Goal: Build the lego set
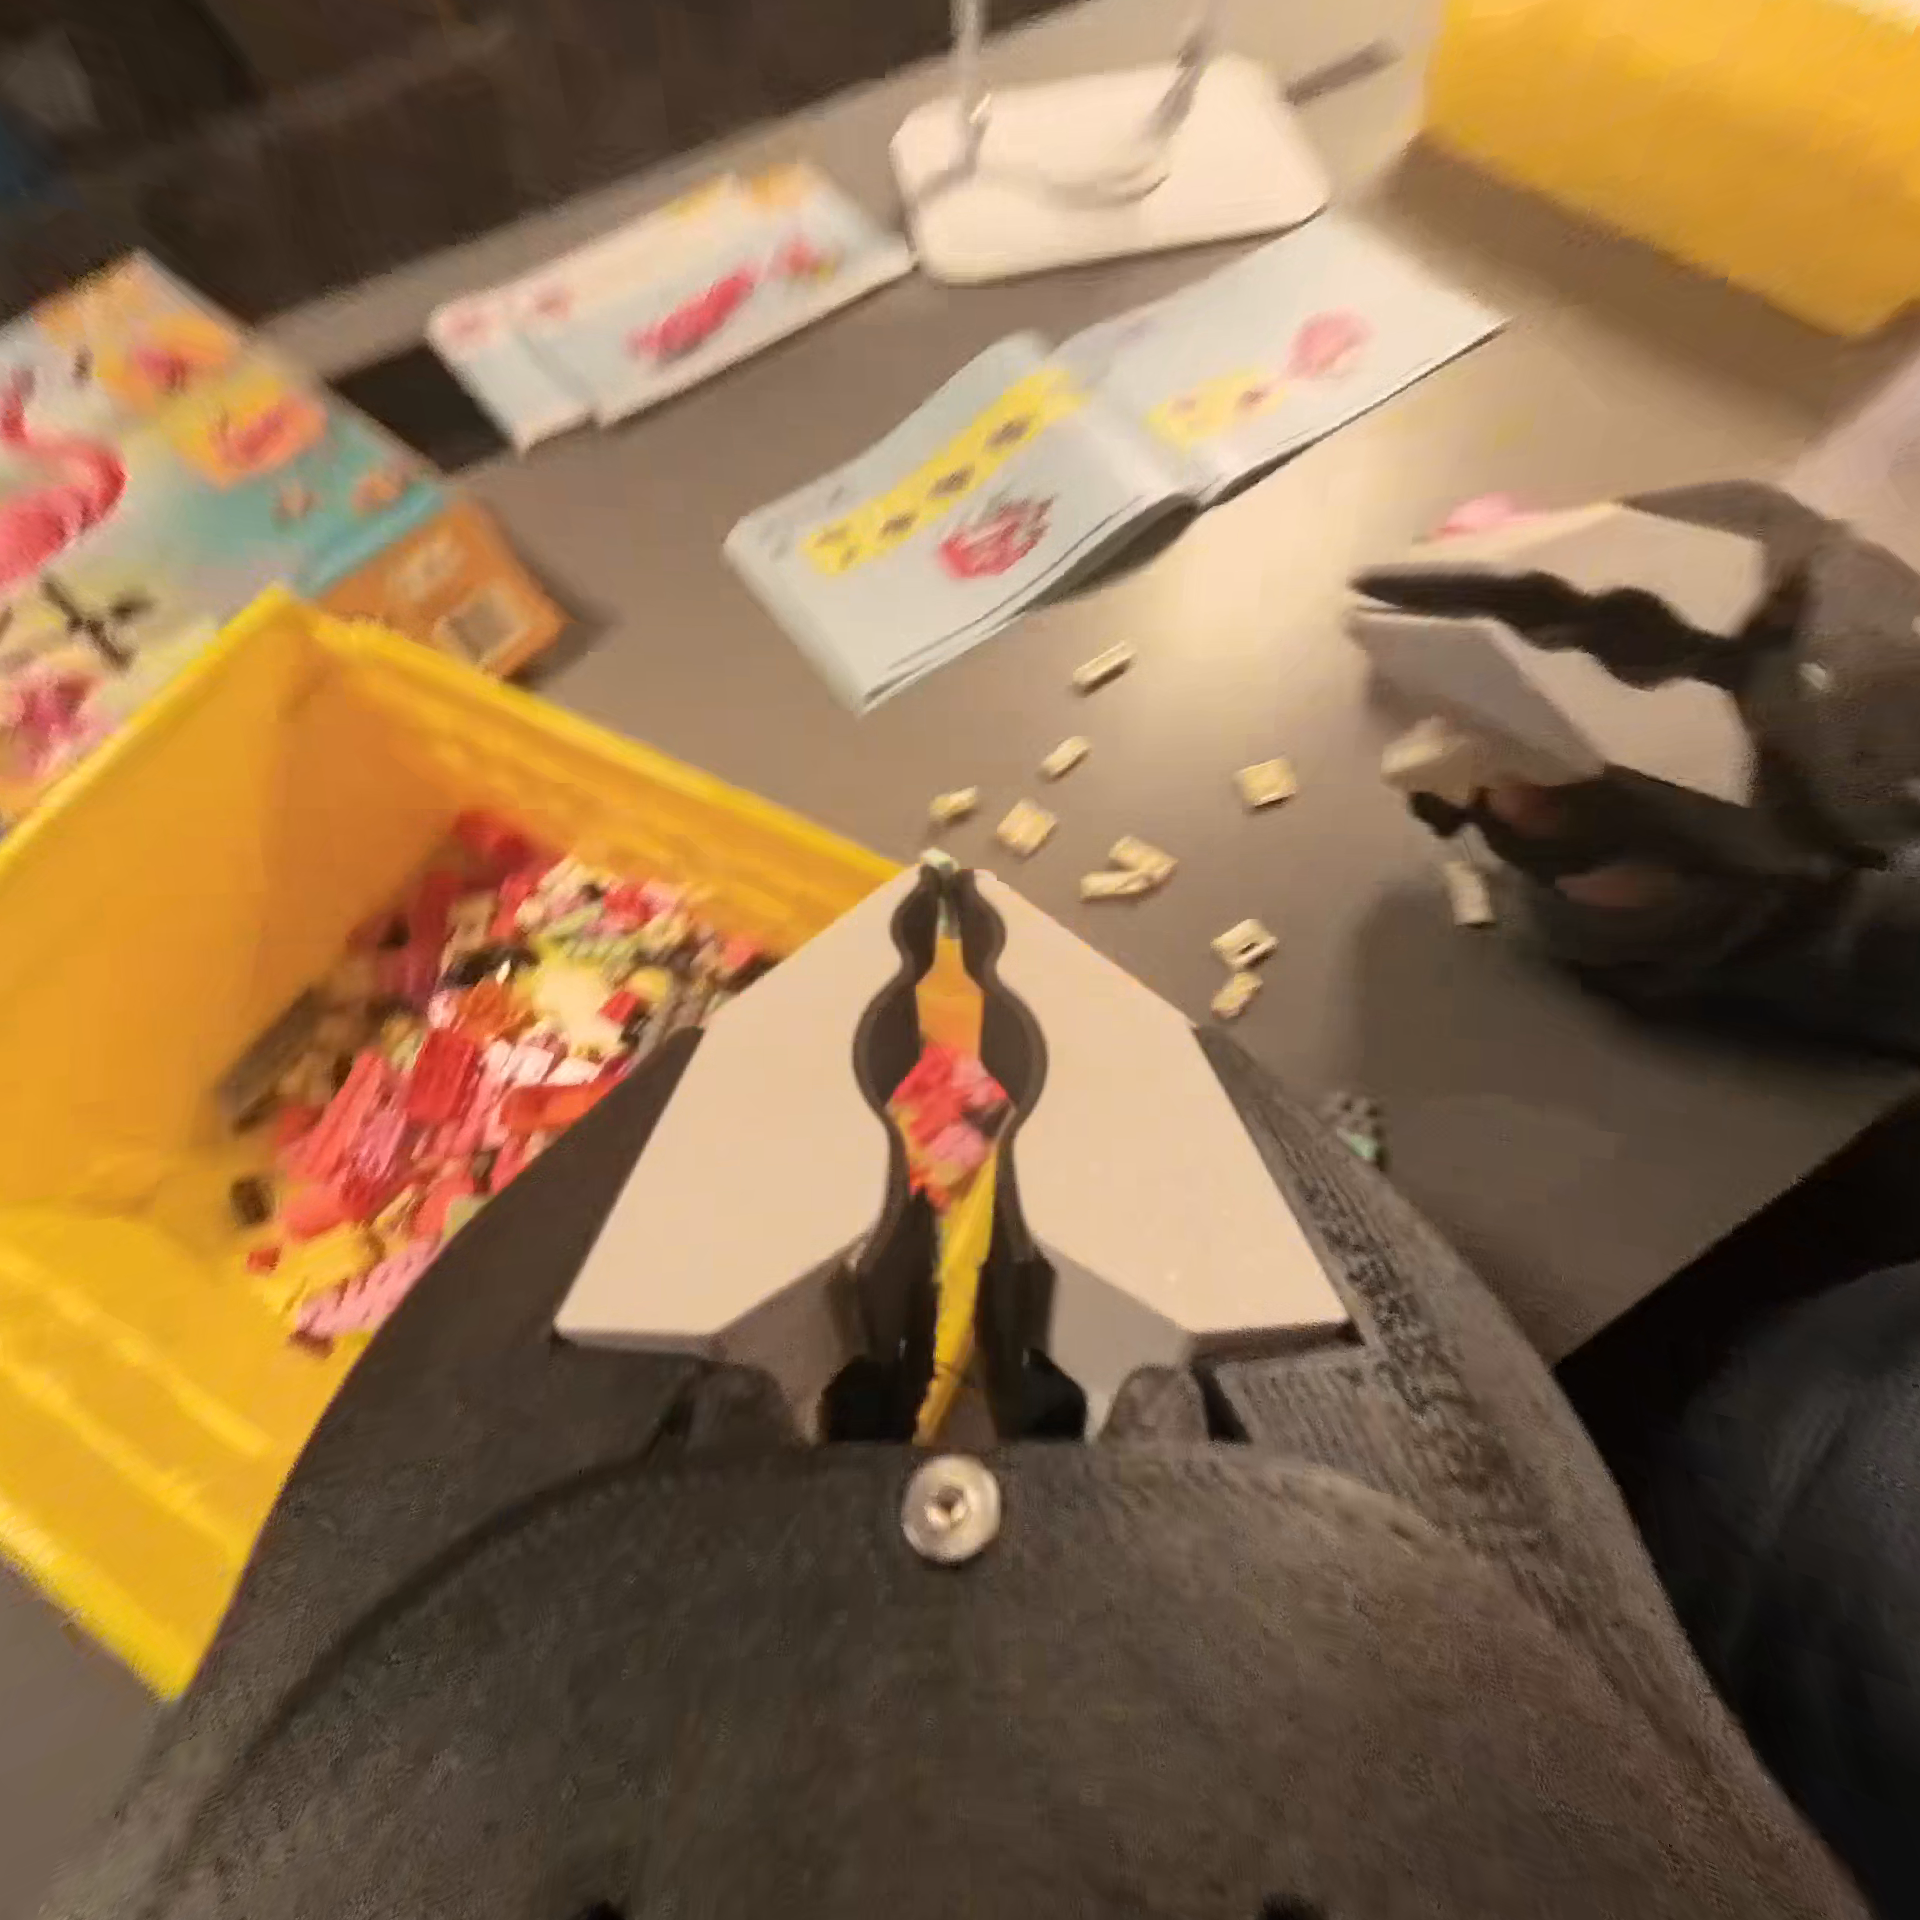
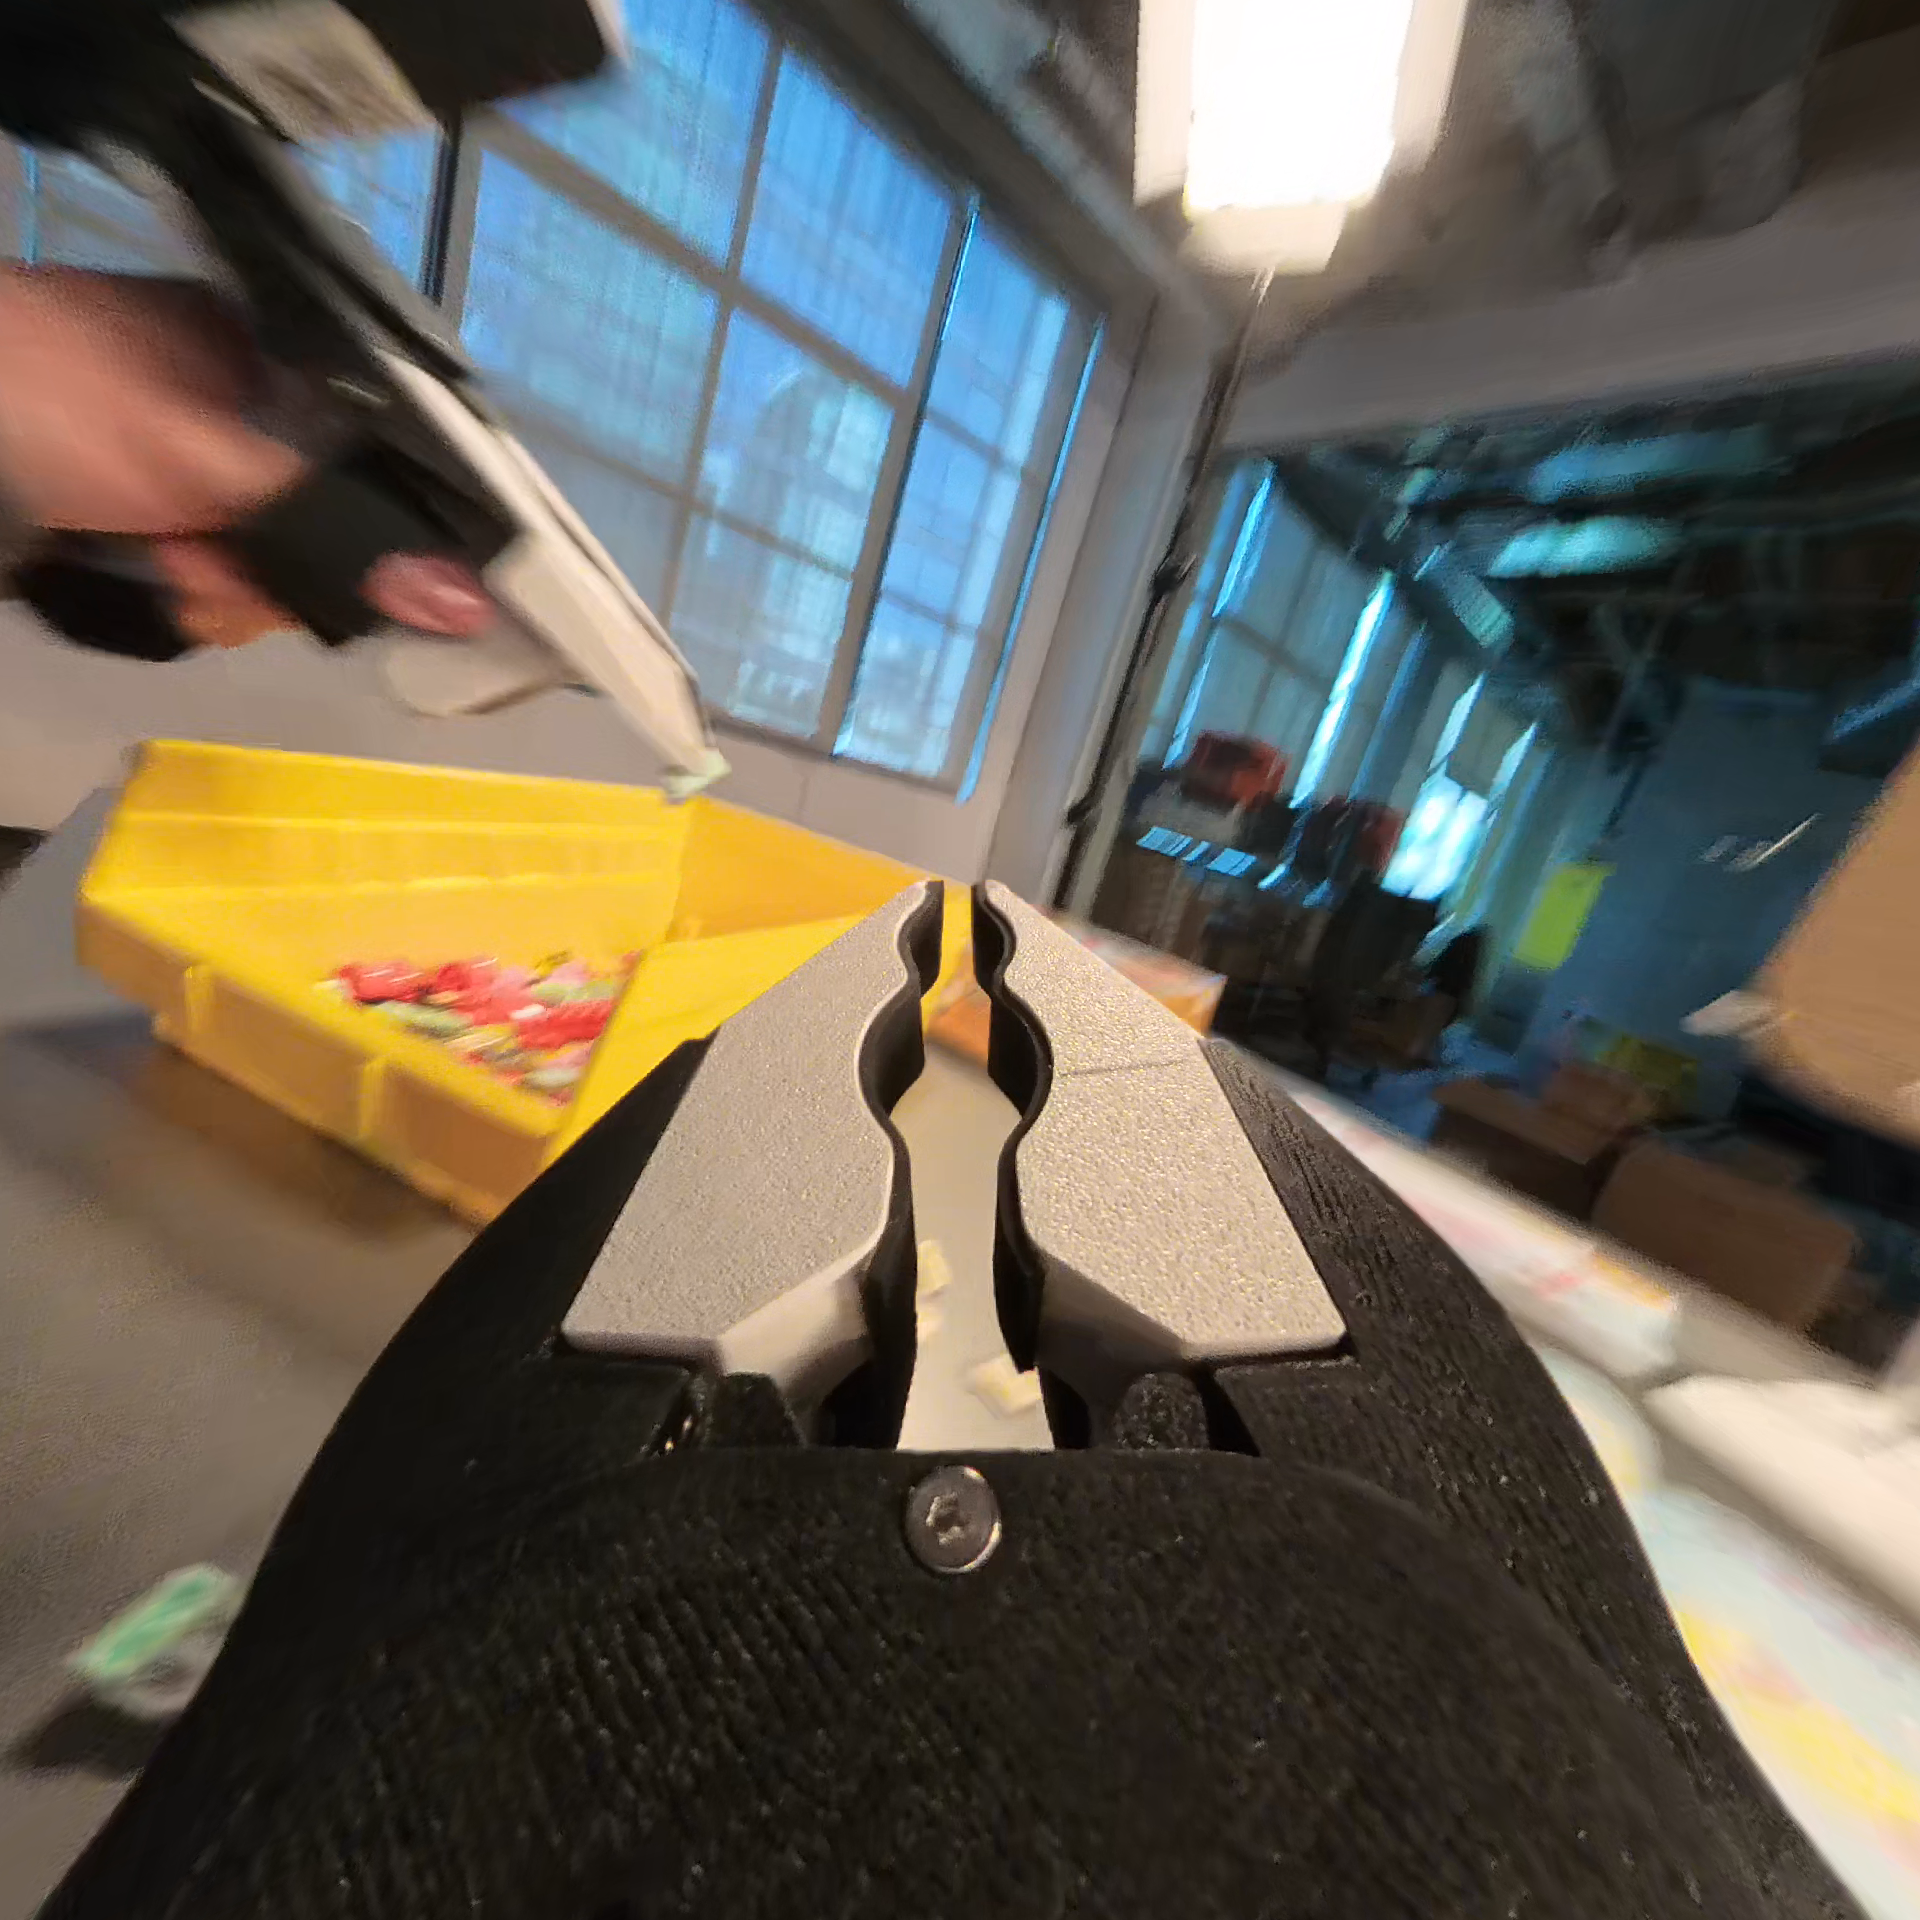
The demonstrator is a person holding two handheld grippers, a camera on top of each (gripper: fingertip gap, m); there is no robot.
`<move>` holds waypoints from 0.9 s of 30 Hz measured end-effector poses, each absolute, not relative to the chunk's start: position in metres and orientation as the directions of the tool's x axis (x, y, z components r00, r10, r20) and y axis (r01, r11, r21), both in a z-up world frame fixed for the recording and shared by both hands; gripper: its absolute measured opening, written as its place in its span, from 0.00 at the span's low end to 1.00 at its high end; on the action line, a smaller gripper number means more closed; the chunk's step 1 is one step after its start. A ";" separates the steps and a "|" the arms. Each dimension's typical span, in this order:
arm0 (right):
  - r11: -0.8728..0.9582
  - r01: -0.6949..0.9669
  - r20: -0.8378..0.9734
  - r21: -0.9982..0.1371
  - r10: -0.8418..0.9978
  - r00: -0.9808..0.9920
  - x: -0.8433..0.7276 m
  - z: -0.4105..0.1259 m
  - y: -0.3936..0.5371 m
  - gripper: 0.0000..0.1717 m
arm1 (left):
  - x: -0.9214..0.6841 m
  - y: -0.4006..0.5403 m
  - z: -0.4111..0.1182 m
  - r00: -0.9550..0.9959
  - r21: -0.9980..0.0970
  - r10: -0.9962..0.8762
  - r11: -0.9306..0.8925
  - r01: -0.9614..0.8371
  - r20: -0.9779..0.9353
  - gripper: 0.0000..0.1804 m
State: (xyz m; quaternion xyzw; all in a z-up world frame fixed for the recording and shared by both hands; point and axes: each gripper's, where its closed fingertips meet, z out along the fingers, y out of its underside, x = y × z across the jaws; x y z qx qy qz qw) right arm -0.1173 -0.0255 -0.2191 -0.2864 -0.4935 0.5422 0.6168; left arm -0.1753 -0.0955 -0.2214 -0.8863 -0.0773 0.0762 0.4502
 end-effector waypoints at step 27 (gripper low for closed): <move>0.307 0.032 0.205 -0.951 0.704 -0.680 -0.049 -0.295 -0.038 0.09 | 0.014 -0.069 -0.369 0.840 -0.575 -0.510 -0.637 -0.512 -0.183 0.08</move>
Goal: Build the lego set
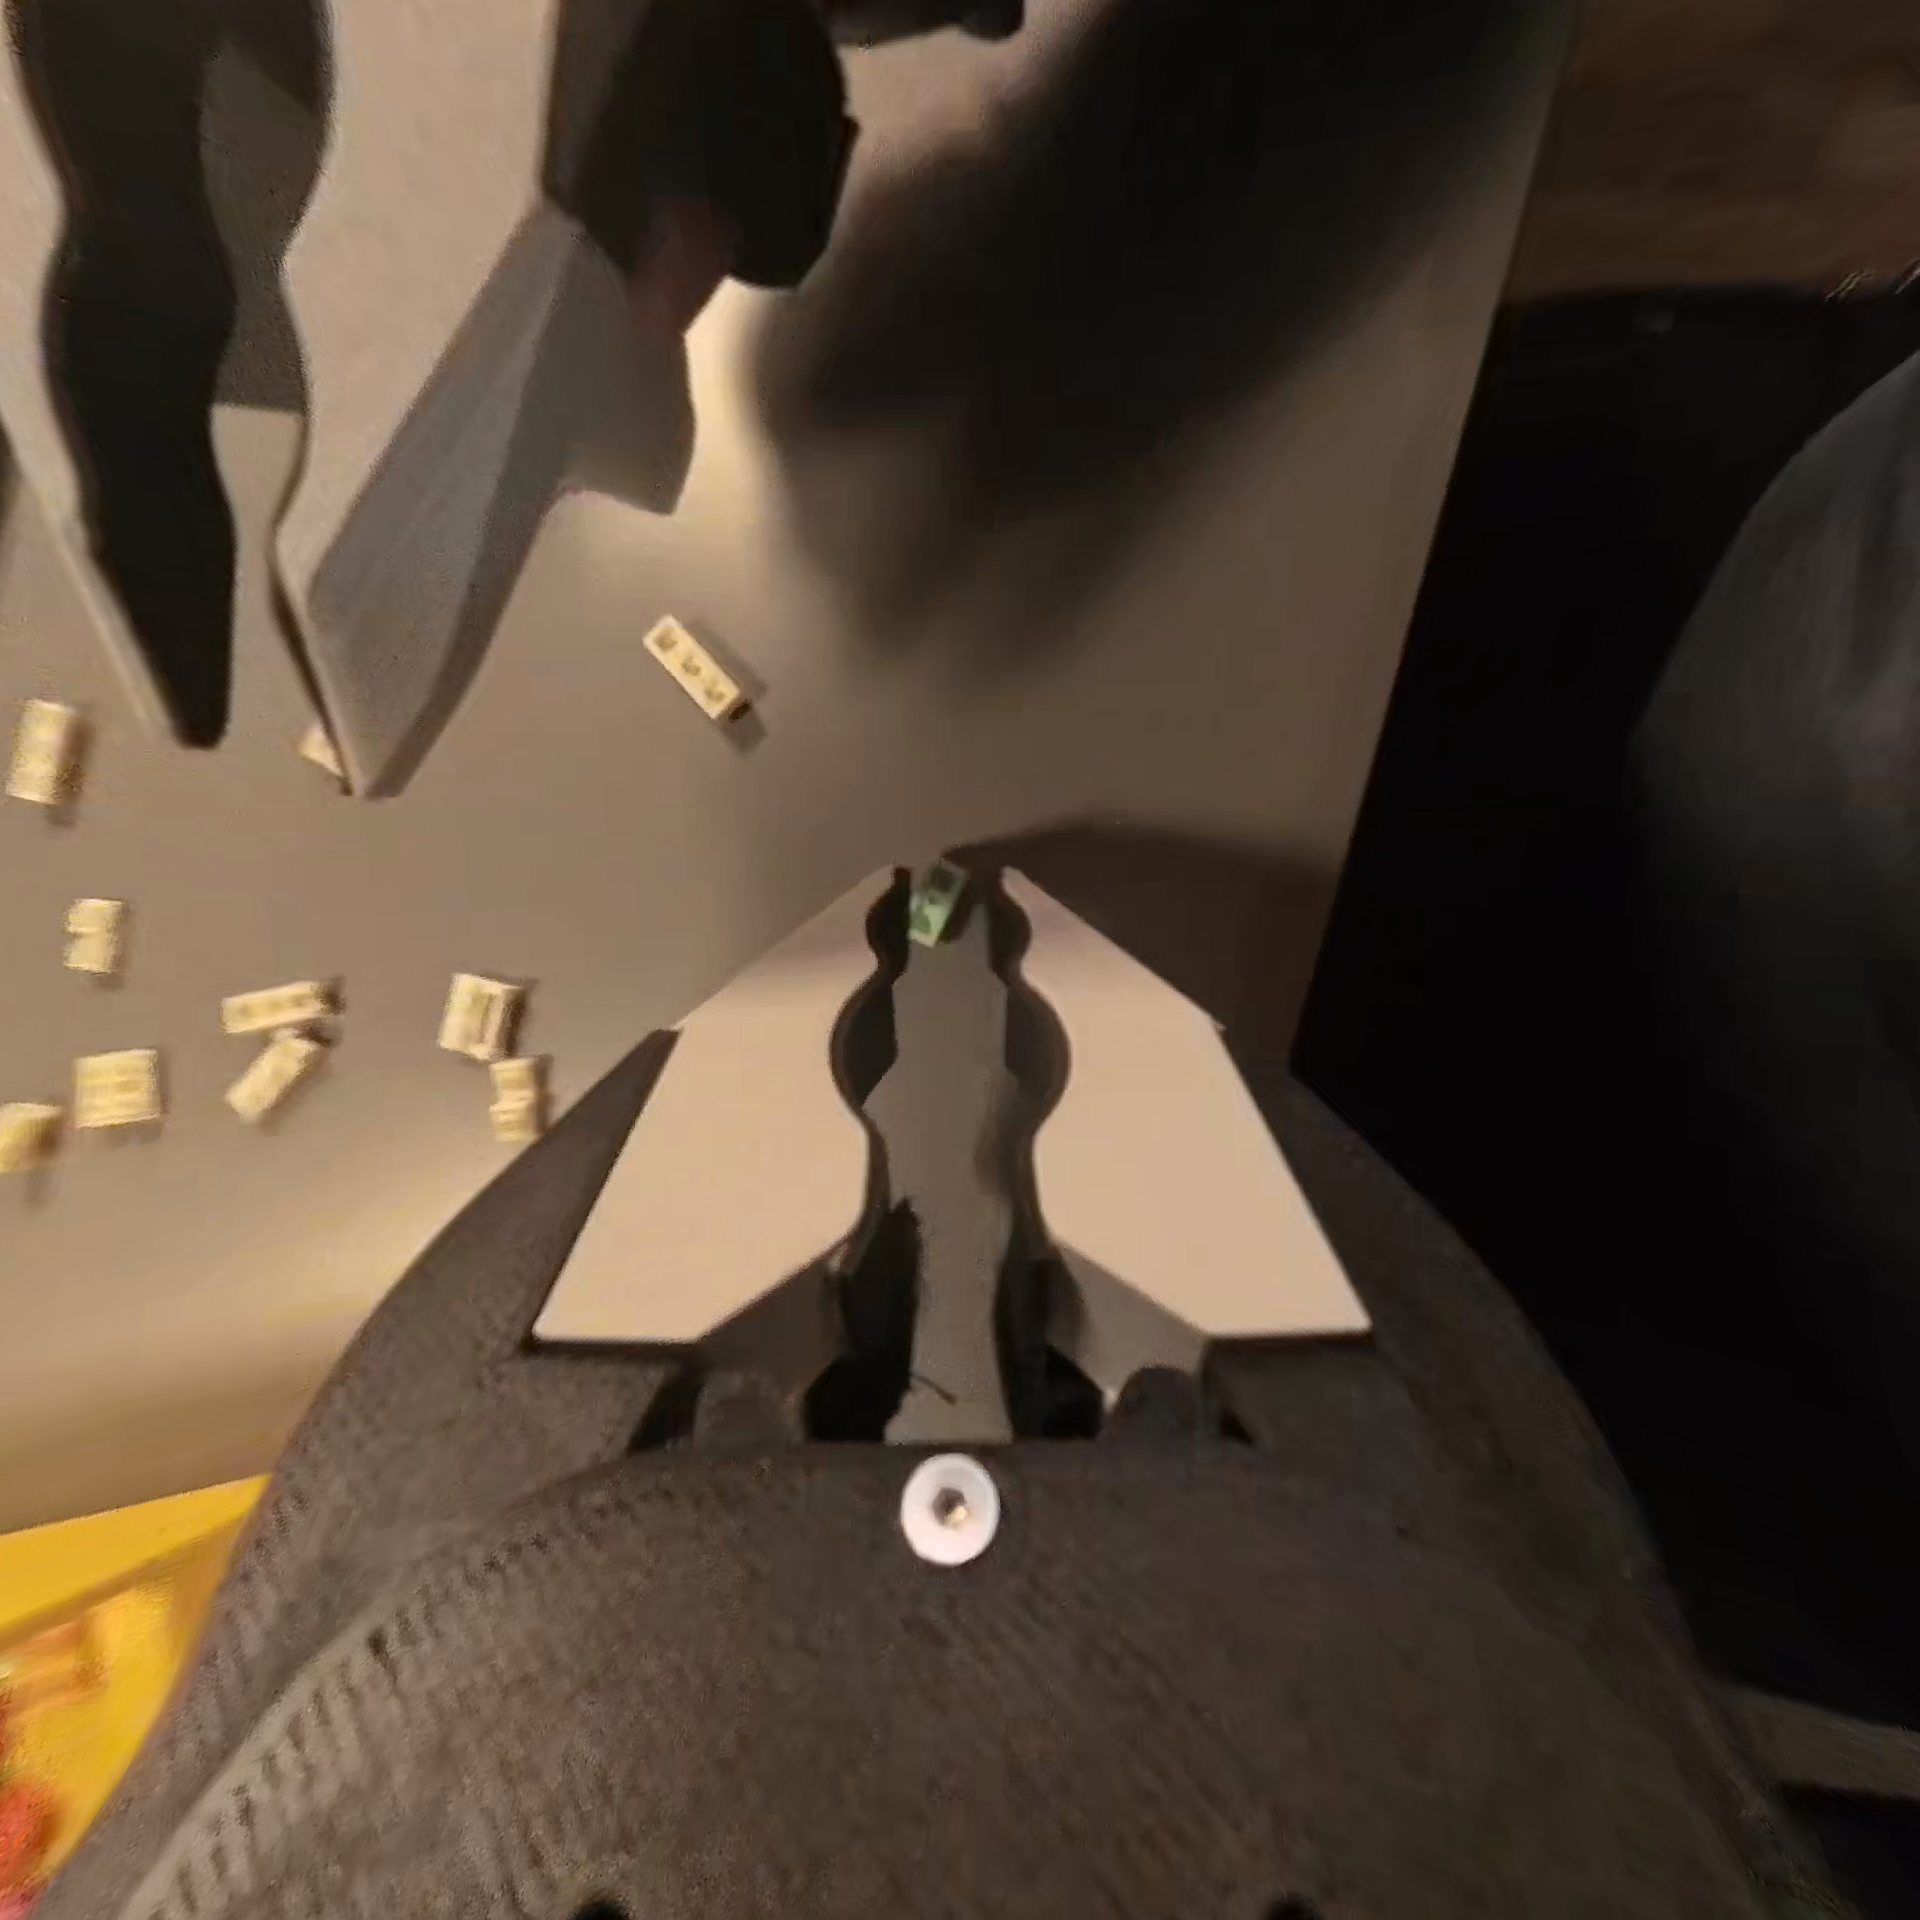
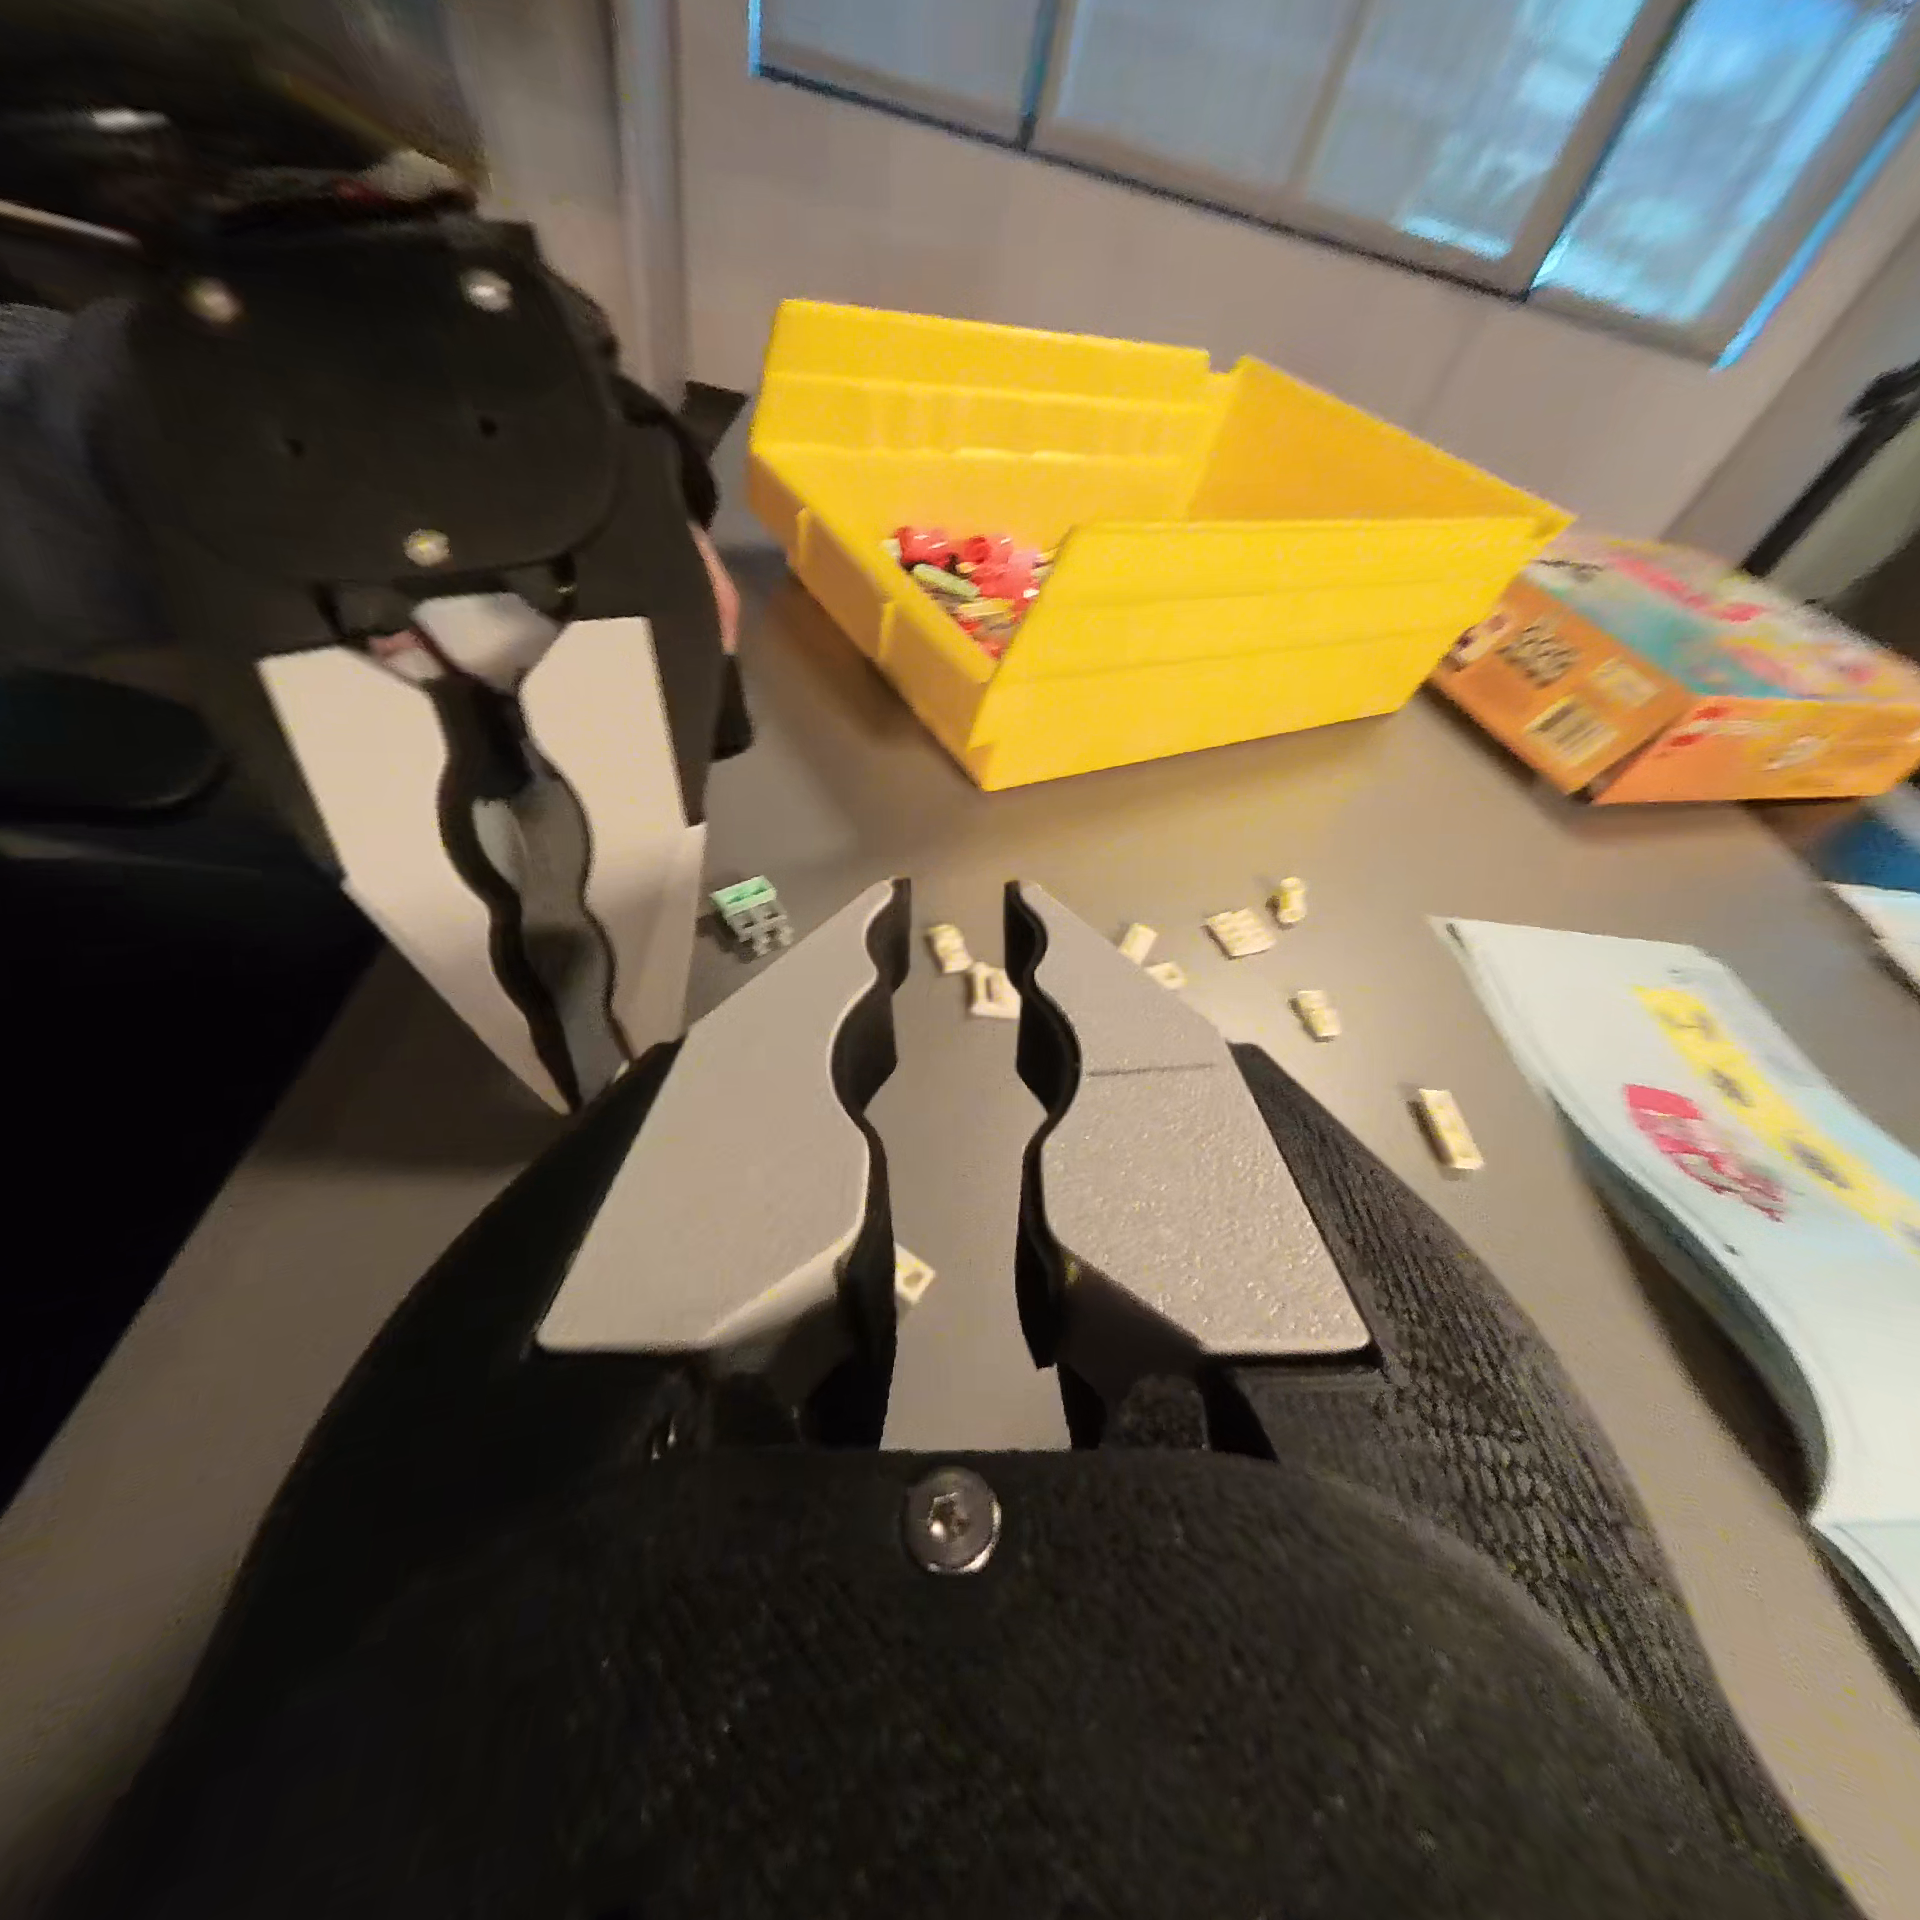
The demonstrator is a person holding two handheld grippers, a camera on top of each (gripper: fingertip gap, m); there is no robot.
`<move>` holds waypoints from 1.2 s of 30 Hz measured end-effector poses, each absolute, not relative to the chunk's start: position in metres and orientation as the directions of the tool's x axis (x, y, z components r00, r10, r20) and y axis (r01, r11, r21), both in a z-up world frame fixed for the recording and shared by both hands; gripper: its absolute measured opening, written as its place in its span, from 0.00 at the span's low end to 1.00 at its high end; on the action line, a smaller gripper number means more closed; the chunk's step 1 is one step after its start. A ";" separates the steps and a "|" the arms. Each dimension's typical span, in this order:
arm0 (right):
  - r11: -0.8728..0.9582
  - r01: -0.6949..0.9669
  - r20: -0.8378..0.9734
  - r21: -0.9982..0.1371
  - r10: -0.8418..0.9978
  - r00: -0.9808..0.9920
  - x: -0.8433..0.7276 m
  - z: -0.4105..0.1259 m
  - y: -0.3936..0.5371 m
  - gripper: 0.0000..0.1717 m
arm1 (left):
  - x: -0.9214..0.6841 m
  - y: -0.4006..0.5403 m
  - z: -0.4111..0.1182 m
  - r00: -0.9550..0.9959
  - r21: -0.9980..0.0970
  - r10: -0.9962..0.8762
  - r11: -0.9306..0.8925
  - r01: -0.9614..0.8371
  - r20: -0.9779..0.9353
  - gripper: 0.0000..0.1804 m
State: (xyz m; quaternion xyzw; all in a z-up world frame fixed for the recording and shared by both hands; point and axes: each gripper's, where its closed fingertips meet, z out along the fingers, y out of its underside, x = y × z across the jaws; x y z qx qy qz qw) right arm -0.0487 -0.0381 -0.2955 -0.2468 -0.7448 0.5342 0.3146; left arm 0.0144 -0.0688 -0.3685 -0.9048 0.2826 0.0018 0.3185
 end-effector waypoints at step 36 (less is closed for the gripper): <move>0.503 0.293 -0.086 -0.813 0.394 -0.915 0.013 -0.356 -0.080 0.13 | -0.048 -0.103 -0.368 0.997 -0.743 -0.059 -0.669 0.004 0.059 0.14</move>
